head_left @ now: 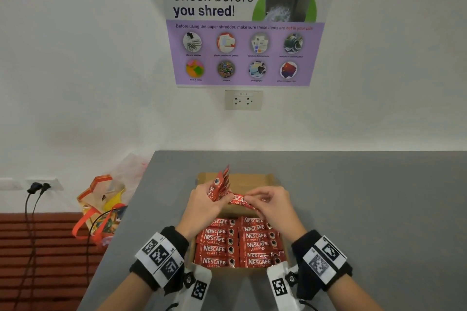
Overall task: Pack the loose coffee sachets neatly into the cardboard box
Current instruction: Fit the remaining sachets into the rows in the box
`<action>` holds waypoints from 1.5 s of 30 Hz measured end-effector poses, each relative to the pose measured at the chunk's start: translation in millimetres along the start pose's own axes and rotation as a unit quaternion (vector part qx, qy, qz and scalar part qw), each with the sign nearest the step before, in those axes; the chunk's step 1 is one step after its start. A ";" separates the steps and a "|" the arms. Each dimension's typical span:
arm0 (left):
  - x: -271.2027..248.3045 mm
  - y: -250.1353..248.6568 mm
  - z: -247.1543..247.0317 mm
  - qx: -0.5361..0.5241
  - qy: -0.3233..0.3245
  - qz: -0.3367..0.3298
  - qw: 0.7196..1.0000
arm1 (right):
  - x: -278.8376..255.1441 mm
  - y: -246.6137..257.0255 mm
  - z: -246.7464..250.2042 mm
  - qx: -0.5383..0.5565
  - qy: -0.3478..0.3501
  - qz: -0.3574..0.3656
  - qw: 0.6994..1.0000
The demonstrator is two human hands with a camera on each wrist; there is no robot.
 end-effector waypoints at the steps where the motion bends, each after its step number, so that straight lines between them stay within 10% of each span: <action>1: -0.3 1.6 -0.2 -0.001 -0.001 0.004 1.000 | 0.9 -0.4 0.8 -0.021 -0.006 -0.005 1.000; 33: 6.3 29.7 30.9 0.045 -0.083 0.084 0.992 | 11.4 -30.8 -2.8 -0.137 0.068 -0.129 0.980; 45: -2.0 79.4 16.5 0.136 0.008 0.188 0.973 | 26.8 -49.8 -36.1 -0.190 0.121 -0.157 0.962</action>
Point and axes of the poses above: each hand's wrist, its own x-axis towards the middle knuckle, its own z-axis out of the back of the hand, y = z × x, the point moved 8 cm from there along x, towards the middle knuckle, and after that the axes turned 11 degrees about y, right-handed, at the moved point
